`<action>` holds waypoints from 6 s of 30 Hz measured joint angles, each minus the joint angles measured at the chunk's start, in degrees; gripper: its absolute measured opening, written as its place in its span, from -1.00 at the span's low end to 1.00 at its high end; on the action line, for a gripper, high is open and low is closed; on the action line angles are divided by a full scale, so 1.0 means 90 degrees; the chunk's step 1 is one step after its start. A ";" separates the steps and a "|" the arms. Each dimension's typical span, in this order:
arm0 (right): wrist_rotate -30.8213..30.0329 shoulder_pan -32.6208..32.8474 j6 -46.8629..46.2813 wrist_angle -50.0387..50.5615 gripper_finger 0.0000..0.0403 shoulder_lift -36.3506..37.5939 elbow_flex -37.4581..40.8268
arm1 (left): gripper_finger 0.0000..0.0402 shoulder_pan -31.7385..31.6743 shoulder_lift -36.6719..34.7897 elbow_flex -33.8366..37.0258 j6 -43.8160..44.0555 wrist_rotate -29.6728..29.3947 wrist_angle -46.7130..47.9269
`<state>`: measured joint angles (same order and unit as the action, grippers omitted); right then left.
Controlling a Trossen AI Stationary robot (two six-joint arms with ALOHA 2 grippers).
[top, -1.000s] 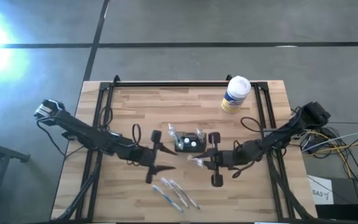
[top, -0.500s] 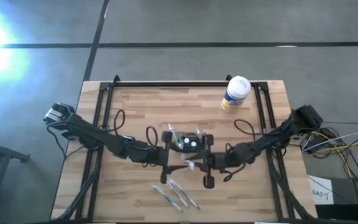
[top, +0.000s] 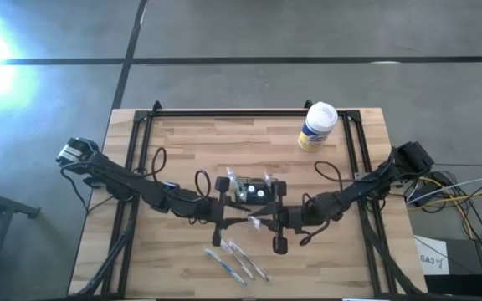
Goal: Pick & Place toothbrushing station
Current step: Put the orange toothbrush into the black mesh organizer, then put the blue toothbrush into the black mesh organizer
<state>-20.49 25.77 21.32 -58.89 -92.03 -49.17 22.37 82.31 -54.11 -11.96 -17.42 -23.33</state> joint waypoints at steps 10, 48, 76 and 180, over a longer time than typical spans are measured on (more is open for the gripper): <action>0.0036 -0.0099 -0.0008 0.0023 -0.89 -0.0015 -0.0012 | -0.85 -0.0002 -0.0023 0.0000 -0.0234 0.0118 0.0130; -0.0070 0.0176 -0.0733 0.0673 -0.38 0.0066 -0.0357 | -0.87 -0.0029 -0.0042 0.0000 -0.0178 0.0109 0.0551; -0.0480 0.0156 -0.1148 0.2593 -0.92 0.0871 -0.0342 | 0.33 0.0002 -0.1386 0.0005 0.0368 0.0325 0.2144; -0.3542 0.1353 -0.4207 0.4854 -0.72 0.1250 0.0469 | -0.93 0.0571 -0.6678 0.5309 0.2324 -0.0775 0.0864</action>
<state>-52.37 37.95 -16.55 -15.20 -80.78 -44.95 27.51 22.21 -6.33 8.96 -24.40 -15.56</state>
